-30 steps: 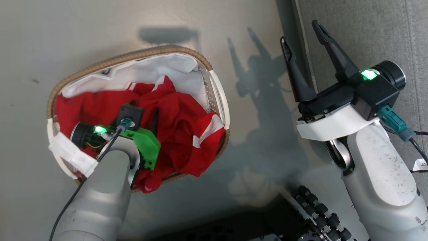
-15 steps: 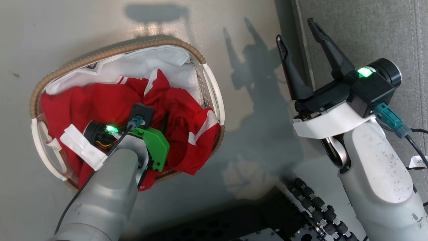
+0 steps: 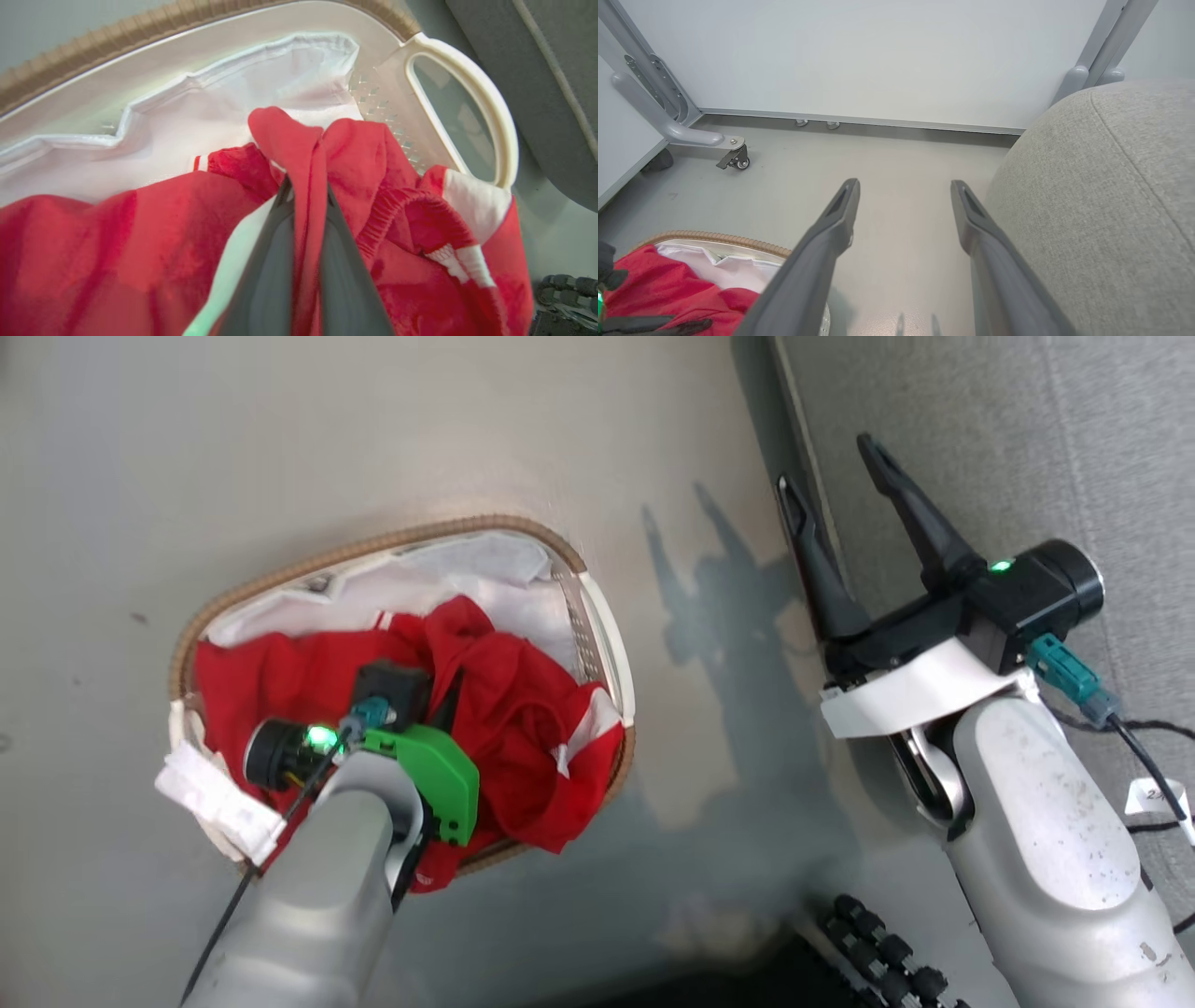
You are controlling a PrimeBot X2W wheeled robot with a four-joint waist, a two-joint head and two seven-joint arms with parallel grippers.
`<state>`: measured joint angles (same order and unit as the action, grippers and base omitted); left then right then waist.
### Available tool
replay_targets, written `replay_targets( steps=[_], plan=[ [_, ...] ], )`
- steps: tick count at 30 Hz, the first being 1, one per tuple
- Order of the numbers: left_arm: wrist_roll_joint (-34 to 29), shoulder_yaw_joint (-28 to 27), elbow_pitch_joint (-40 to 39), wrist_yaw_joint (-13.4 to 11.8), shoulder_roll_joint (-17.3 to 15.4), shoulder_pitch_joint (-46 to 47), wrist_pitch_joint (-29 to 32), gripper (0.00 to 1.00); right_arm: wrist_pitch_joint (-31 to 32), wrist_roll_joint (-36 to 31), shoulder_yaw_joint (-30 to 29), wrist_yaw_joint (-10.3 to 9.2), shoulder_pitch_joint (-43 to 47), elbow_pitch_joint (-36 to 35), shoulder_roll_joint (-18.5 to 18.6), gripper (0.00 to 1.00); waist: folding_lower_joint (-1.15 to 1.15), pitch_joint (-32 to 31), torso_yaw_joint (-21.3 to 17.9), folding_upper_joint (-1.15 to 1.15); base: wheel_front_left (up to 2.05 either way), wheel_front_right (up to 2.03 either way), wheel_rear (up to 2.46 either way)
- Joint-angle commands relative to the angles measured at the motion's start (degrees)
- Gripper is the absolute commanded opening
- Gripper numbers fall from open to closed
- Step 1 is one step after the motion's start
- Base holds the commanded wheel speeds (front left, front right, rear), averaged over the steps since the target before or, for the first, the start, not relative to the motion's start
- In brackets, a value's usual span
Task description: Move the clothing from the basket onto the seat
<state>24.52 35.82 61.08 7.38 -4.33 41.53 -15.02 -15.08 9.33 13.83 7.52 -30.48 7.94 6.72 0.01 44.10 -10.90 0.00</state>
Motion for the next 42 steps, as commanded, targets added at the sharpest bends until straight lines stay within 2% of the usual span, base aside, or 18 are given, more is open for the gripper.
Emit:
replay_targets(
  steps=[1,13,24,38,42],
  plan=[
    [0.0,-0.7,-1.4,0.1,-0.3,-1.6,-0.2,0.00,-0.1,0.5,-0.4,-0.06,1.5,0.6,0.3,1.00,-0.01,-7.3,1.7,0.00,0.00,0.00,0.00],
    [-3.4,-7.4,-14.2,0.1,-0.4,-12.2,-0.2,0.00,-0.1,1.5,-1.9,-0.06,8.5,4.7,-0.4,1.00,-0.01,-21.2,4.7,0.00,0.00,0.00,0.00],
    [-8.3,-15.0,-27.4,0.1,0.6,-19.3,-0.1,0.00,-0.1,0.9,-1.8,-0.06,15.3,6.8,-0.4,1.00,-0.01,-31.2,6.5,0.00,0.00,0.00,0.00],
    [-11.1,-21.3,-46.1,0.1,1.1,-17.6,-0.2,0.00,-0.1,1.2,-1.2,-0.06,22.4,9.6,-1.1,1.00,-0.01,-39.3,7.8,0.00,0.00,0.00,0.00],
    [-12.4,-22.1,-49.0,0.1,1.2,-17.7,-0.1,0.00,-0.1,1.2,-0.8,-0.06,23.4,10.4,-1.3,1.00,-0.01,-40.3,7.9,0.00,0.00,0.00,0.00]
  ],
)
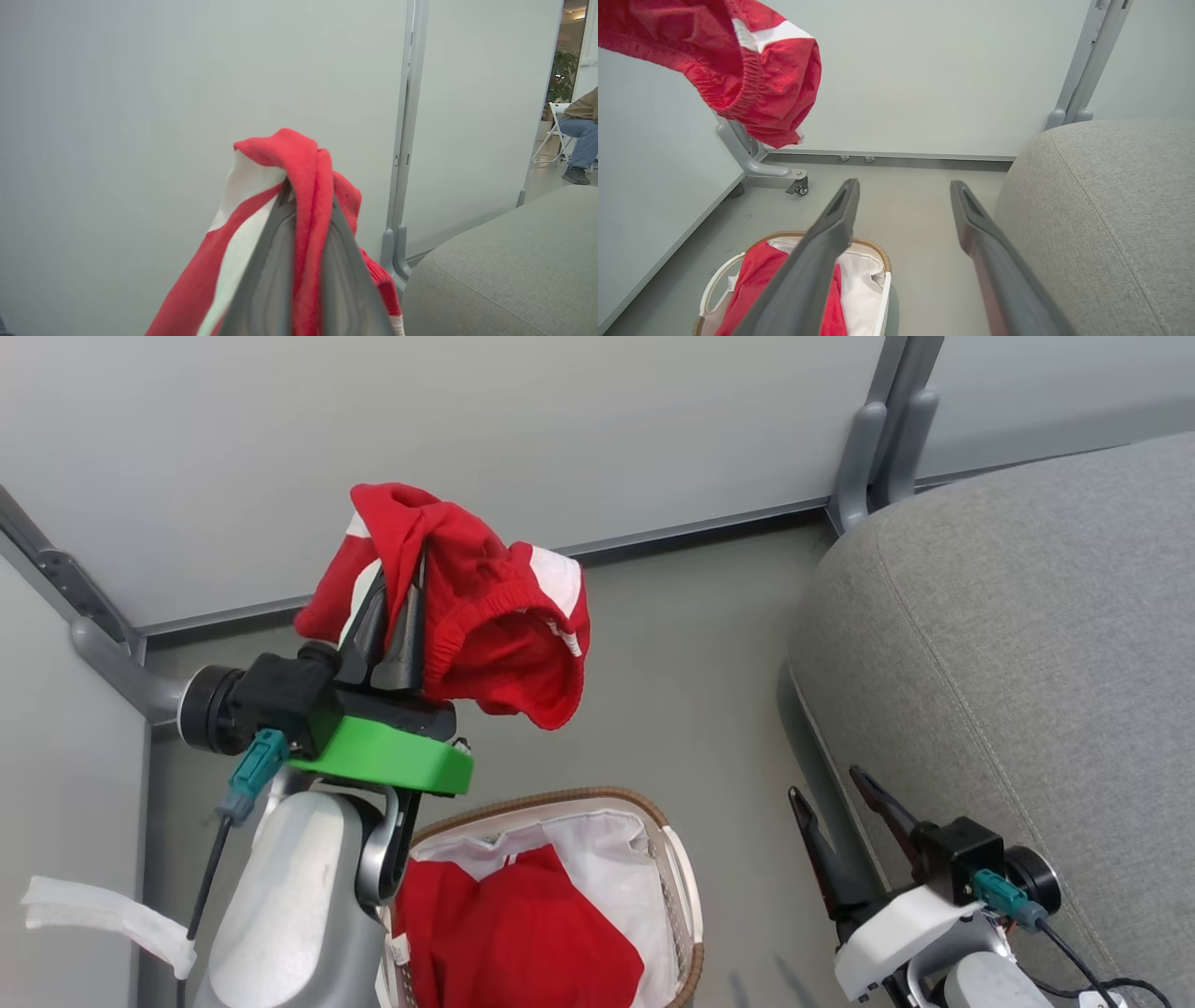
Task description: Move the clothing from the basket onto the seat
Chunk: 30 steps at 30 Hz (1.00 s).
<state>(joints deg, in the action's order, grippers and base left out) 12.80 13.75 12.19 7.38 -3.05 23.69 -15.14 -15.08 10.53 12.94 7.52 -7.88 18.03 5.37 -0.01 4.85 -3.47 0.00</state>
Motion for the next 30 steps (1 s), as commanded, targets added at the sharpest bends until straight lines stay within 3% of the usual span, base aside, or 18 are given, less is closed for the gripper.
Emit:
replay_targets(
  steps=[1,9,19,25,30],
  plan=[
    [-0.7,-0.1,-0.7,0.1,-0.1,0.2,0.0,0.00,-0.1,0.0,0.2,-0.06,0.9,0.4,0.0,1.00,0.01,-1.1,0.5,0.00,0.00,0.00,0.00],
    [-0.4,0.5,-1.5,0.1,0.0,-0.8,0.0,0.00,-0.1,-0.7,2.8,-0.06,0.6,1.1,0.3,1.00,0.01,-1.1,1.4,0.00,0.00,0.00,0.00],
    [1.2,6.0,-0.6,0.1,0.1,1.4,0.0,0.00,-0.1,0.4,14.8,-0.06,-9.5,1.9,1.6,1.00,0.01,0.2,5.5,0.00,0.00,0.00,0.00],
    [3.4,10.8,-0.2,0.1,0.1,3.3,0.0,0.00,-0.1,1.2,21.4,-0.06,-19.5,6.9,2.0,1.00,0.01,1.0,8.8,0.00,0.00,0.00,0.00],
    [5.2,14.8,-0.2,0.1,0.1,4.6,0.0,0.00,-0.1,0.0,23.5,-0.06,-25.5,13.3,0.9,1.00,0.01,1.6,11.3,0.00,0.00,0.00,0.00]
  ],
)
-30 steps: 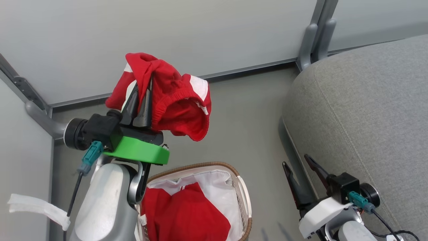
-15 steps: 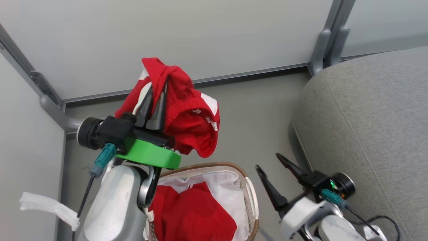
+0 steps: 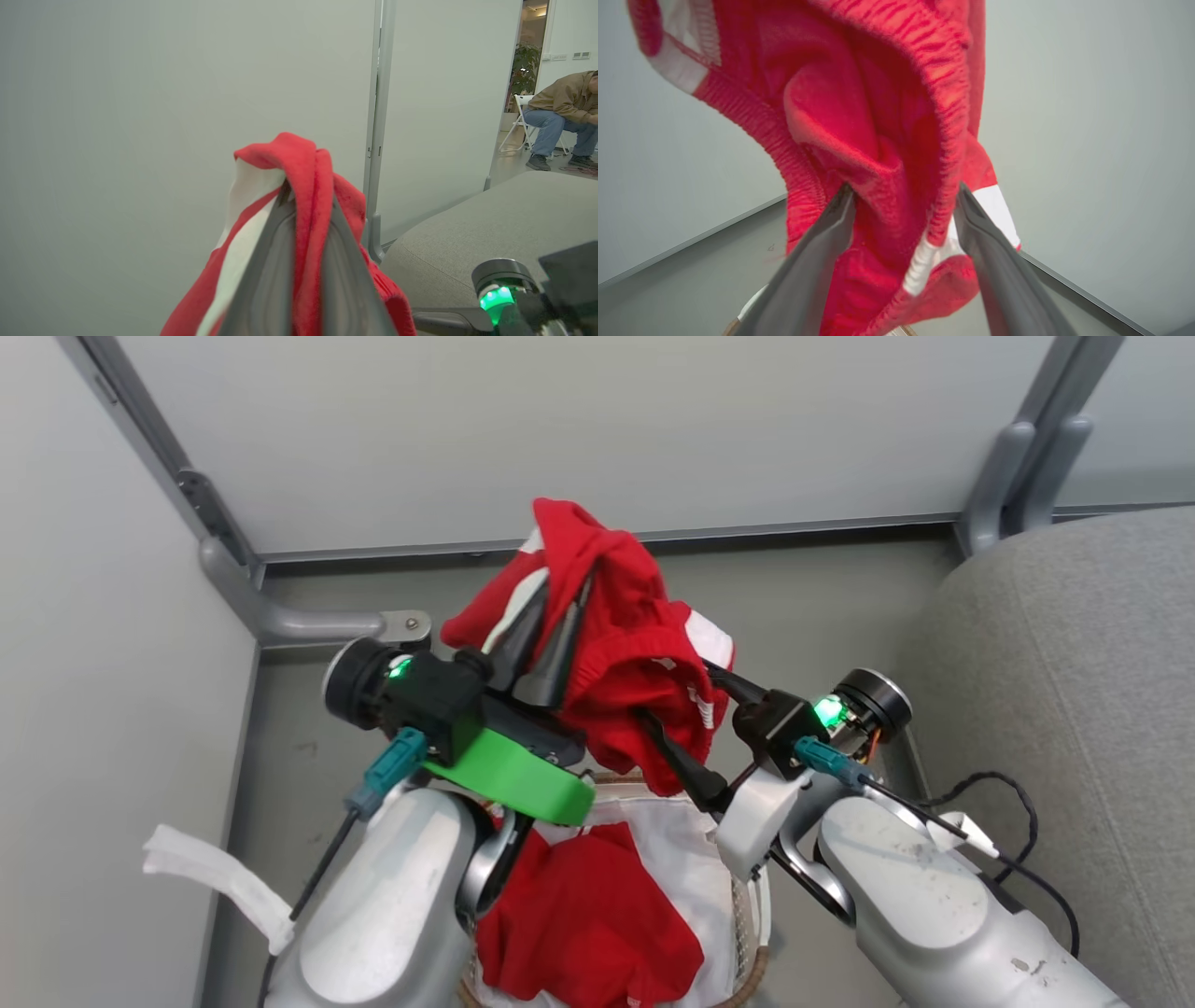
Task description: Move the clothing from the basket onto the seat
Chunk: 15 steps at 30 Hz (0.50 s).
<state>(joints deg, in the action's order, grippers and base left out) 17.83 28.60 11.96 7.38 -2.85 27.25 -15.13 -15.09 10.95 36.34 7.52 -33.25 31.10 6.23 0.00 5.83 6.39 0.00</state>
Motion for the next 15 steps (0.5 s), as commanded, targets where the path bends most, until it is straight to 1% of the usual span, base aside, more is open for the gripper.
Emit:
replay_targets(
  steps=[1,2,3,4,8,15],
  plan=[
    [0.7,0.7,0.0,0.1,-0.1,1.2,0.0,0.00,-0.1,-0.6,0.4,-0.06,-1.0,1.7,-0.3,1.00,0.00,0.7,1.9,0.00,0.00,0.00,0.00],
    [1.0,1.4,0.0,0.1,-0.1,1.4,0.0,0.00,-0.1,-0.3,0.7,-0.06,-1.4,2.7,-0.8,1.00,0.00,0.8,2.3,0.00,0.00,0.00,0.00],
    [1.4,2.0,0.0,0.1,-0.1,1.6,0.0,0.00,-0.1,0.2,1.1,-0.06,-1.8,3.7,-1.2,0.35,0.00,0.8,2.7,0.00,0.00,0.00,0.00],
    [1.8,2.5,-0.1,0.1,-0.1,1.7,0.0,0.00,-0.1,0.4,1.6,-0.06,-1.9,4.7,-1.4,0.00,0.00,0.8,3.1,0.00,0.00,0.00,0.00],
    [2.3,3.6,0.0,0.1,-0.1,2.1,0.0,0.00,-0.1,2.9,3.4,-0.06,-1.4,7.1,-2.2,0.00,0.00,0.8,3.9,0.00,0.00,0.00,0.00],
    [2.1,3.1,0.4,0.1,-0.1,1.7,0.0,0.00,-0.1,4.3,3.8,-0.06,0.1,6.2,-2.5,0.00,0.00,1.0,3.4,0.00,0.00,0.00,0.00]
  ],
)
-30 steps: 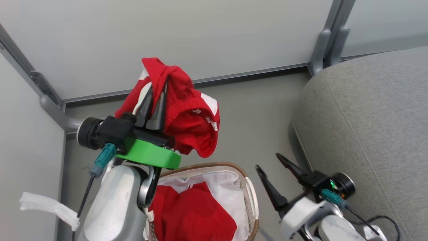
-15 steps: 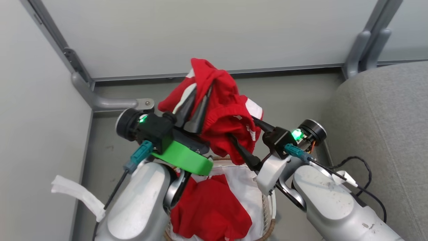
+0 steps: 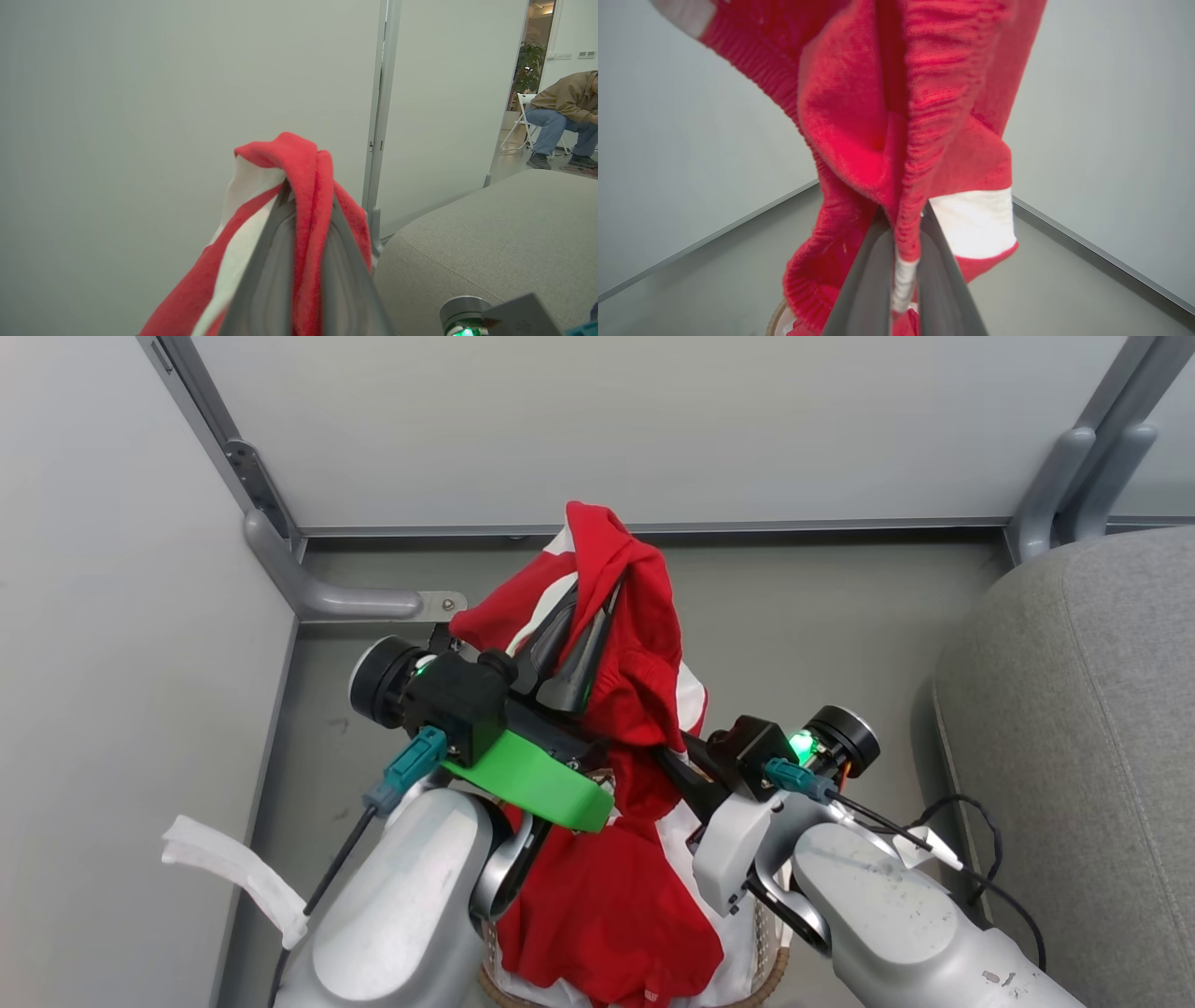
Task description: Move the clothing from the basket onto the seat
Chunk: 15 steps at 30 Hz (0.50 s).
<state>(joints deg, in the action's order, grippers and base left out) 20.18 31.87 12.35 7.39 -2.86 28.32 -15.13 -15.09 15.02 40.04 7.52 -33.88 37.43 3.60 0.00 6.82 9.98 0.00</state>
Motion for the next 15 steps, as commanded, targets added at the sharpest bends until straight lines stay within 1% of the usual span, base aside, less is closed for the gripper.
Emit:
replay_targets(
  steps=[1,9,10,11,12,15],
  plan=[
    [-0.2,-0.4,-0.1,0.1,-0.1,0.7,0.0,0.00,-0.1,0.2,-0.1,-0.06,0.7,-0.4,0.1,0.00,0.00,0.1,-0.3,0.00,0.00,0.00,0.00],
    [-1.0,-1.1,-1.0,0.1,-0.1,0.5,0.0,0.00,-0.1,-0.4,-1.1,-0.06,0.3,-1.9,0.4,0.00,0.00,0.5,-1.3,0.00,0.00,0.00,0.00],
    [-0.6,-1.3,-0.8,0.1,-0.1,0.3,0.0,0.15,-0.1,-0.4,-1.3,-0.06,0.3,-2.2,0.4,0.00,0.00,0.5,-1.4,0.00,0.00,0.00,0.00],
    [-0.5,-1.4,-0.8,0.1,-0.1,0.3,0.0,0.88,-0.1,-0.4,-1.3,-0.06,0.3,-2.4,0.5,0.00,0.00,0.5,-1.6,0.00,0.00,0.00,0.00],
    [-0.7,-1.4,-0.8,0.1,-0.1,0.2,0.0,1.00,-0.1,-0.5,-1.6,-0.06,0.4,-2.7,0.5,0.00,0.00,0.5,-1.9,0.00,0.00,0.00,0.00],
    [-1.7,-1.7,-0.3,0.1,-0.1,-0.1,0.0,1.00,-0.1,-0.8,-2.8,-0.06,0.8,-3.8,0.8,0.00,0.00,0.7,-3.0,0.00,0.00,0.00,0.00]
  ],
)
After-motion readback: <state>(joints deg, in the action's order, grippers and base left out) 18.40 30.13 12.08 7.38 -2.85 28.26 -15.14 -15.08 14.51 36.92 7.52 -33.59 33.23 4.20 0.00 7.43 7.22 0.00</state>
